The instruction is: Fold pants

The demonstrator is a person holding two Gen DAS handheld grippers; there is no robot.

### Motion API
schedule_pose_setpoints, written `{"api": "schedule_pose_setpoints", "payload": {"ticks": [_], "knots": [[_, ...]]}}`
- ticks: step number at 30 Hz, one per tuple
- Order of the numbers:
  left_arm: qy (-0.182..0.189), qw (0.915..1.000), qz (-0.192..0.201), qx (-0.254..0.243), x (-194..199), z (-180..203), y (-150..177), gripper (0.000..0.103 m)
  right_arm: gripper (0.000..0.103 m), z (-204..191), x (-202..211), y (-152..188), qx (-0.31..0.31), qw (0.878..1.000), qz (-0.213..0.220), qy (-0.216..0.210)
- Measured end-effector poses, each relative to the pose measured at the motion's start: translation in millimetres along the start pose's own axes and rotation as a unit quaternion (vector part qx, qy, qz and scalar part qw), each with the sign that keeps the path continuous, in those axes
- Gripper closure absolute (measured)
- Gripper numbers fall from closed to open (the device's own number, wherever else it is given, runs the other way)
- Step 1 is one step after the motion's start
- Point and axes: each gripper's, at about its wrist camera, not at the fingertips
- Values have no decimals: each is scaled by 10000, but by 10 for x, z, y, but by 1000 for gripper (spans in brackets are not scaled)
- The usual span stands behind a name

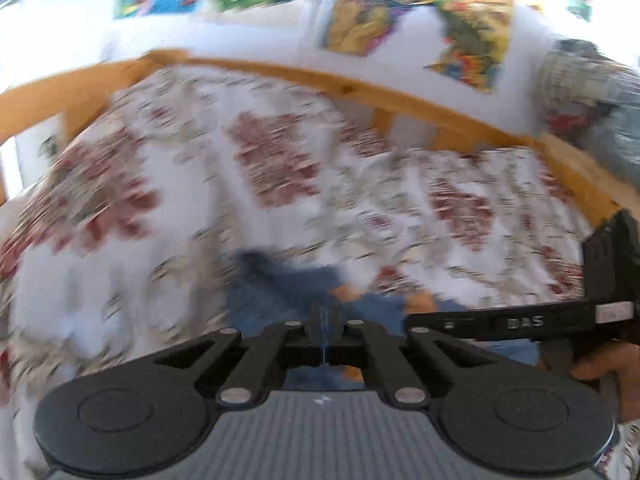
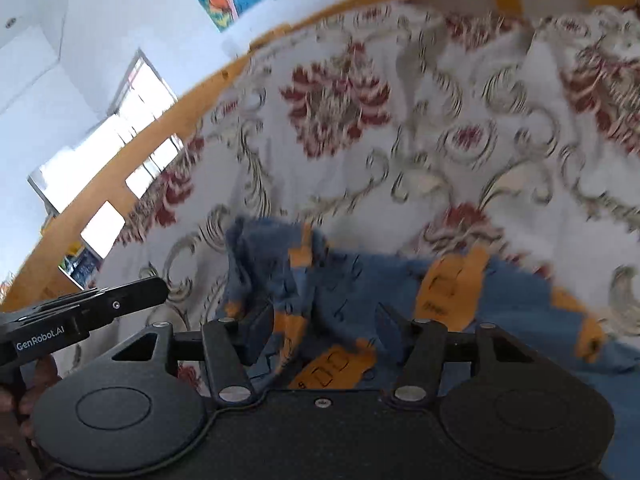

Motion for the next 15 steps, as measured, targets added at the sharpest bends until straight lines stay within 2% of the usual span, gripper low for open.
{"api": "schedule_pose_setpoints", "payload": {"ticks": [3,5,6,7,9,11,12,13,15], "knots": [[3,9973,-335,647,-51,-307,174,99,43,-136,-191,72,-17,9996,-230,-148],[245,9928,-489,1064,-120,-522,248,99,44,-203,-203,176,-49,9996,-119,-267],[400,9904,-525,1211,-152,-613,253,98,48,-228,-207,204,-73,9996,-21,-257],[632,9873,-575,1339,-197,-710,246,92,65,-286,-214,247,-2,9998,123,-176],[1000,9811,-659,1522,-267,-864,192,79,88,-481,-243,354,552,9979,330,1],[1229,9761,-695,1653,-294,-1008,115,61,88,-730,-281,488,1288,9909,384,28],[1327,9744,-705,1672,-296,-1074,66,57,87,-840,-316,560,1594,9868,296,-18],[1422,9729,-748,1665,-306,-1138,25,50,81,-945,-357,636,1845,9826,207,-21],[1439,9728,-913,1571,-355,-1214,-62,48,79,-1059,-412,760,2128,9770,164,28]]}}
Point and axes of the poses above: each gripper's, at about its wrist camera, not at the fingertips, and x roughly against the way its jaws point, z to its right, y to its underside, and after that the axes turned 10 degrees about -x, right-handed
